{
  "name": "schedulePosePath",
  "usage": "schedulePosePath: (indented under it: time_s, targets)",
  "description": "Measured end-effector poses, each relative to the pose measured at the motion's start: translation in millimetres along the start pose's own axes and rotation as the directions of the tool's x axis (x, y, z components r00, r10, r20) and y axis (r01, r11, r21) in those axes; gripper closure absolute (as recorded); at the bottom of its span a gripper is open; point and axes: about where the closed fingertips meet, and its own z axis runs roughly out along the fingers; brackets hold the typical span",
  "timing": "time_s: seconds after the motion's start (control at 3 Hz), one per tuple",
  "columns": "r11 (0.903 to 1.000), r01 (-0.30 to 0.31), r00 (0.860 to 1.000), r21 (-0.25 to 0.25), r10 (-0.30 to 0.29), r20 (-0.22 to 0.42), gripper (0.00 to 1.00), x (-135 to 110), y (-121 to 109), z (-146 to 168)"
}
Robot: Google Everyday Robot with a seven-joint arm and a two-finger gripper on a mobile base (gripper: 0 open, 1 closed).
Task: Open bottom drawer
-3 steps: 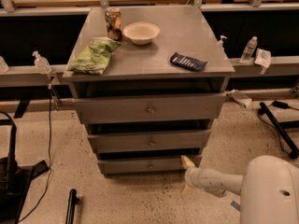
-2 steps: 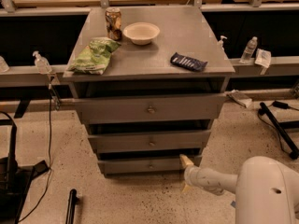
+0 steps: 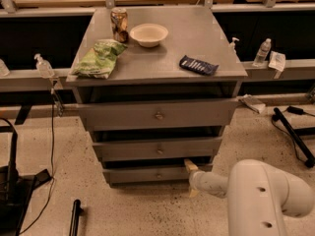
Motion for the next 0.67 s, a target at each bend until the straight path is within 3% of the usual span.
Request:
schedulePosePath:
  time_s: [0.67]
  targets:
    - [0.9994, 0.033, 0.999, 0.001, -0.033, -0.038, 0.03, 1.6, -25.9, 22.2]
